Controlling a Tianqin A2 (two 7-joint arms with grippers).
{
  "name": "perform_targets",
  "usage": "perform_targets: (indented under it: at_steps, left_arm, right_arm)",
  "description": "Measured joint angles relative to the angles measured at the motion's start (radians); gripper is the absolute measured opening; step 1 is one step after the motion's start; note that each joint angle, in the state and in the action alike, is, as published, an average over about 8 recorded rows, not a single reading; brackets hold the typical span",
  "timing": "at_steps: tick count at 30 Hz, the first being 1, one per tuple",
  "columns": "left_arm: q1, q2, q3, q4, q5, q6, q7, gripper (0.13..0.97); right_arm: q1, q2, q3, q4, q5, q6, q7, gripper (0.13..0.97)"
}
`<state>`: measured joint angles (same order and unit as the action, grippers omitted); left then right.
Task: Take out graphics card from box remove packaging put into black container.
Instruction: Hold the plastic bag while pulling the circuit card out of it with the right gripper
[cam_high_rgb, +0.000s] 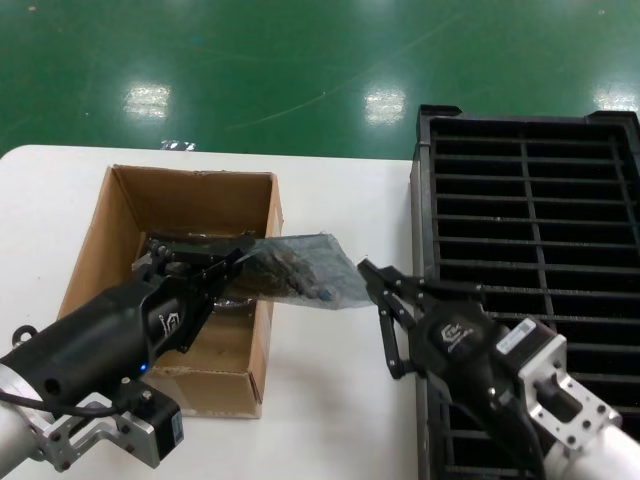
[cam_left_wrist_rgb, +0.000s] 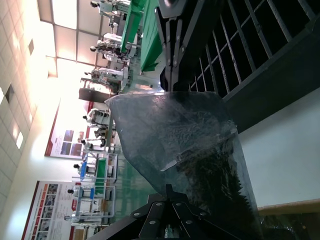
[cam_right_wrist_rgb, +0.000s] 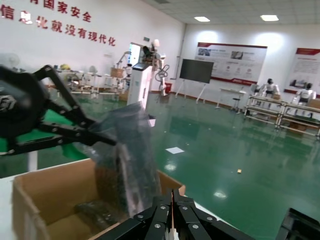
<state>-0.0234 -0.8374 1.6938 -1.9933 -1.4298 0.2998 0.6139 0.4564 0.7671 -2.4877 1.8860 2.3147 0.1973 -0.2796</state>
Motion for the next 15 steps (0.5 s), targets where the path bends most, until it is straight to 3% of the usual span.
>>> perform_targets:
  at_steps: [4, 15]
  left_arm:
    - [0.0, 0.0, 0.0, 0.0, 0.0, 0.0, 0.0, 0.139]
    - [0.0, 0.0, 0.0, 0.0, 0.0, 0.0, 0.0, 0.139]
  right_arm:
    - [-0.005, 0.028, -0.013, 0.021, -0.007, -0.01, 0.01, 0.147]
    - [0.005, 0.064, -0.051, 0.057, -0.03, -0.029, 0.03, 0.133]
